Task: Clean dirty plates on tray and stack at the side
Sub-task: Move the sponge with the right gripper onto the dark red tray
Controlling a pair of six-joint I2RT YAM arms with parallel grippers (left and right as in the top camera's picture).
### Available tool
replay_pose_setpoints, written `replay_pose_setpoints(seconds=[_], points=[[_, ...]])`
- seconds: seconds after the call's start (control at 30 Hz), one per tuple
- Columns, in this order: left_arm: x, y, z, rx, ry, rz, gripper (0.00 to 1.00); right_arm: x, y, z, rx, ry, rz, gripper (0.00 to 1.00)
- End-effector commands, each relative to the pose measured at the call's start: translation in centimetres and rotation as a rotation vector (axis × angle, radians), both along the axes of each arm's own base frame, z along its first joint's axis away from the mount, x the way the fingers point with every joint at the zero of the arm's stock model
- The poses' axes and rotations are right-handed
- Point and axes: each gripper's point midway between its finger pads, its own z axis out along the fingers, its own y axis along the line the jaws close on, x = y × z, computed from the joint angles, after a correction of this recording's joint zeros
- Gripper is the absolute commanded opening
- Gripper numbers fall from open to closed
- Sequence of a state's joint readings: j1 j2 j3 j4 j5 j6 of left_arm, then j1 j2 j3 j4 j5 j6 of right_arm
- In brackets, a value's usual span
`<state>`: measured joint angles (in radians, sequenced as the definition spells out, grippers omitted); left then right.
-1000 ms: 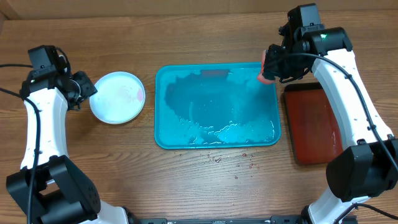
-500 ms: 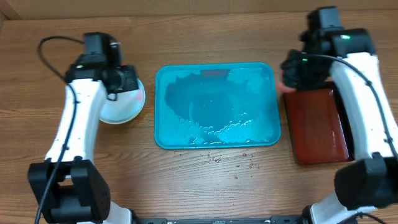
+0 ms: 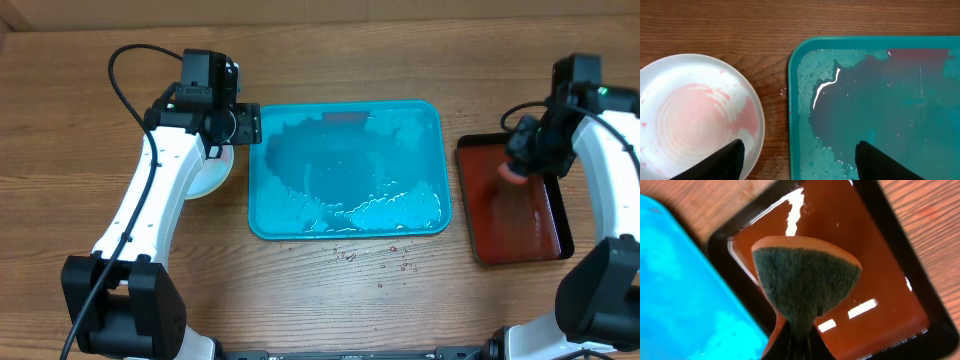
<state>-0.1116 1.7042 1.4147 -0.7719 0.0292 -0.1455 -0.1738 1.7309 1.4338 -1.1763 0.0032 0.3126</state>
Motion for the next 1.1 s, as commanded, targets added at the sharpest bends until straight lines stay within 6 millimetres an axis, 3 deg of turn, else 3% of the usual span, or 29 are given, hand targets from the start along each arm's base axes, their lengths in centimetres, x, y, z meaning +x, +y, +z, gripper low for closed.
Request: replay_pose_setpoints(seconds=[0.0, 0.17, 0.27, 0.43, 0.57, 0.7, 0.77, 0.87, 0.9, 1.0, 1.07], points=[[0.5, -0.5, 0.8, 0.002, -0.023, -0.026, 0.72, -1.1, -0.1, -2.6, -0.001, 0.019, 0.0, 0.04], [0.5, -0.5, 0.8, 0.001, -0.026, -0.026, 0.73, -1.1, -0.1, -5.3, -0.005, -0.005, 0.0, 0.05], [0.5, -0.6, 0.8, -0.006, -0.023, -0.031, 0.73, -0.7, -0.1, -5.5, -0.008, -0.024, 0.0, 0.1], [0.7, -0.7, 1.0, -0.009, -0.032, -0.031, 0.75, -0.4, 0.5, -5.4, 0.023, -0.041, 0.032, 0.35], [0.8, -0.7, 1.9, -0.009, -0.039, -0.032, 0.81, -0.2, 1.1, -4.7, 0.062, -0.043, 0.039, 0.44], [0.9, -0.7, 5.4, -0.01, -0.059, -0.032, 0.83, 0.6, 1.0, -0.9, 0.053, -0.084, 0.051, 0.47], [0.9, -0.6, 7.7, -0.011, -0.074, -0.031, 0.83, 1.4, 1.0, 2.6, 0.041, -0.149, 0.068, 0.48], [0.7, -0.6, 10.7, -0.011, -0.101, -0.029, 1.0, 2.1, 0.8, 8.4, 0.015, -0.27, 0.073, 0.52], [0.6, -0.6, 11.4, -0.012, -0.109, -0.029, 1.0, 2.1, 0.8, 10.2, 0.006, -0.307, 0.076, 0.53], [0.6, -0.6, 12.0, -0.014, -0.118, -0.029, 1.0, 1.5, 1.0, 15.4, -0.021, -0.417, 0.085, 0.61], [0.7, -0.6, 11.9, -0.013, -0.114, -0.029, 1.0, 0.5, 1.1, 18.0, -0.042, -0.472, 0.106, 0.75]])
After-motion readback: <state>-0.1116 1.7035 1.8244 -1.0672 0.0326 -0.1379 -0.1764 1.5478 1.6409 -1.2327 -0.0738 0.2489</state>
